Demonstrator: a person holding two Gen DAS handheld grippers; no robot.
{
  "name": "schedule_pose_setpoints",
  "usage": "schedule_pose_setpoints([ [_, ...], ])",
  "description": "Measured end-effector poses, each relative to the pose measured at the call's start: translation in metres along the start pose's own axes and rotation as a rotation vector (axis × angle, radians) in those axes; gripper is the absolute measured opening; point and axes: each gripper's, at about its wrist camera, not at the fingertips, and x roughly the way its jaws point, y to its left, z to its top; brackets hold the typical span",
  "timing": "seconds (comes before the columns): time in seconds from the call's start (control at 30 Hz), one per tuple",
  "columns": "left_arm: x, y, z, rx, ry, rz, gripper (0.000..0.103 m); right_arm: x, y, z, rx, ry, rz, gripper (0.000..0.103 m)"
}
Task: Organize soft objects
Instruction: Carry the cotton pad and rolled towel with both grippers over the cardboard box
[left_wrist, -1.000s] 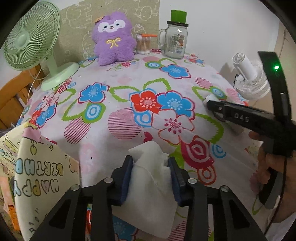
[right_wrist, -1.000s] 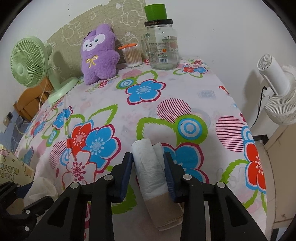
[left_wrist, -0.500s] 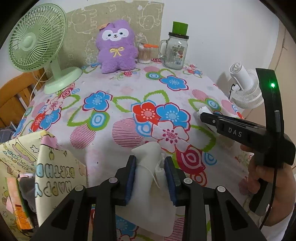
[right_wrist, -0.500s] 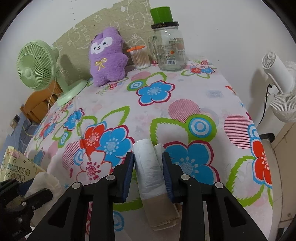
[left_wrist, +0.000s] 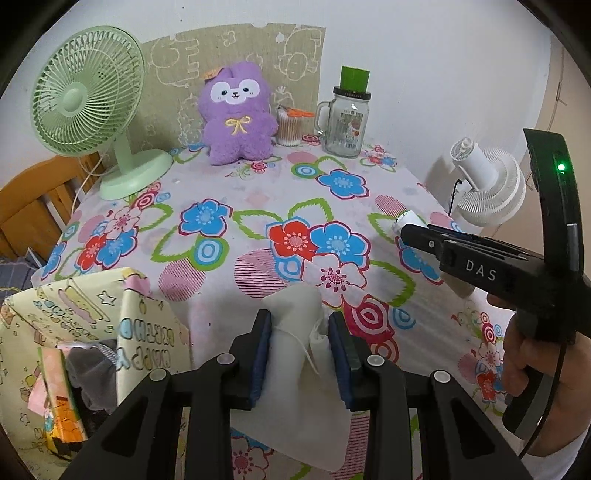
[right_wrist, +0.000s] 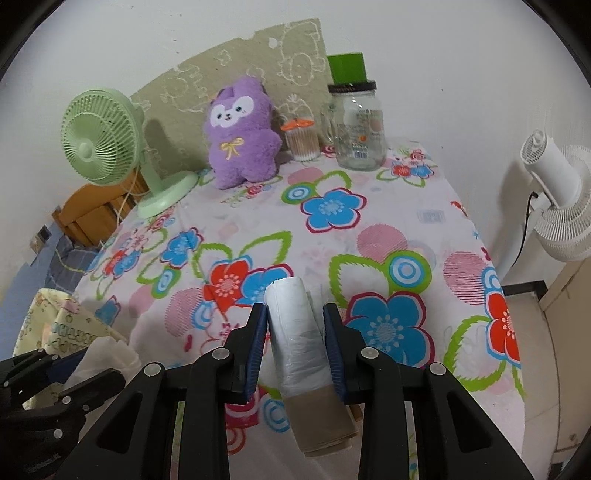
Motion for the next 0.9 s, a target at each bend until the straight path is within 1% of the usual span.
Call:
schedule_pose_setpoints([
  [0.43, -0.033, 0.002, 0.0, -0.012, -0.057, -0.007, 0.032, -0.035, 0.018, 0.002, -0.016, -0.027, -0.003, 0.034],
  [0.77, -0.059, 0.011, -0.002, -0.033, -0.102, -0.013, 0.032, -0.062, 0.051, 0.007, -0.072, -0.059, 0.01, 0.034],
  [0.9, -0.065, 0.017, -0.001, -0.041, -0.113, -0.014, 0.032, -0.067, 0.061, 0.009, -0.086, -0.064, 0.012, 0.034],
])
